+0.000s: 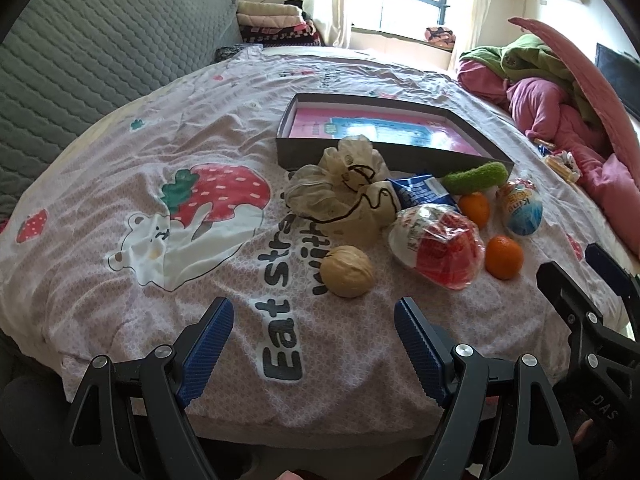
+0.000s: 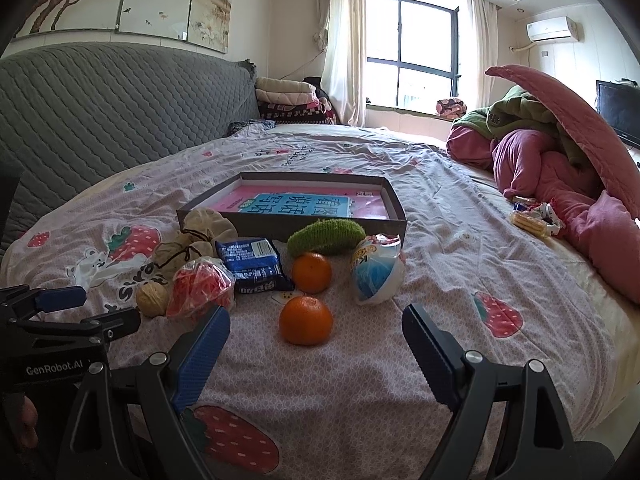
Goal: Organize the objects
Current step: 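Grasp the tangerine with the right gripper while the left grasps the walnut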
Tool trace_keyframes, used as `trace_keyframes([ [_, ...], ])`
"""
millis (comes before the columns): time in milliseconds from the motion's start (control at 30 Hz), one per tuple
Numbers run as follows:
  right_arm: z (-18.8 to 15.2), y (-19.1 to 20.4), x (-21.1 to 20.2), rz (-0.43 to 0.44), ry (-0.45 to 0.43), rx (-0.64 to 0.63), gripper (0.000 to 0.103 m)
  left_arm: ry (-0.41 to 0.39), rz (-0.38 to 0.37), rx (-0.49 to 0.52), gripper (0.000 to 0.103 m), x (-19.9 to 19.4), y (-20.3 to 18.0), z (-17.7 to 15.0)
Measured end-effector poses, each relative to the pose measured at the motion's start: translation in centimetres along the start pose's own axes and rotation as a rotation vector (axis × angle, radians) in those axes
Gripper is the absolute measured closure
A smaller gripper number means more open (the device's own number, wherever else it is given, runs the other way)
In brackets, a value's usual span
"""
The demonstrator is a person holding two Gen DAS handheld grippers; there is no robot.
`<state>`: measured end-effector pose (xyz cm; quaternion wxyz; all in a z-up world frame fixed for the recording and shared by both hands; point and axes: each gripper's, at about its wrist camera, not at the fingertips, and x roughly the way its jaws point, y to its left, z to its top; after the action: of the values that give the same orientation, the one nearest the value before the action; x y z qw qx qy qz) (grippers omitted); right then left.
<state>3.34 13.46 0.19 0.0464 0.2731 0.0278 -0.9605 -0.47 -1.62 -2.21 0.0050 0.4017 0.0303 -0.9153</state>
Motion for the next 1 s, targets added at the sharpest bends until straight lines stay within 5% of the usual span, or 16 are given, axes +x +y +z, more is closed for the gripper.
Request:
trace_keyframes([
  [633, -0.5, -1.1, 3.9, 0.017, 0.07, 0.054, 0.015, 0.007, -0.04, 0.012, 0.02, 3.7, -0.1, 0.7],
  [1000, -0.6, -0.3, 6.0, 0.026, 0.104, 0.037, 0.029, -0.003, -0.054, 0.037, 0.02, 4.9, -0.7, 1.3],
])
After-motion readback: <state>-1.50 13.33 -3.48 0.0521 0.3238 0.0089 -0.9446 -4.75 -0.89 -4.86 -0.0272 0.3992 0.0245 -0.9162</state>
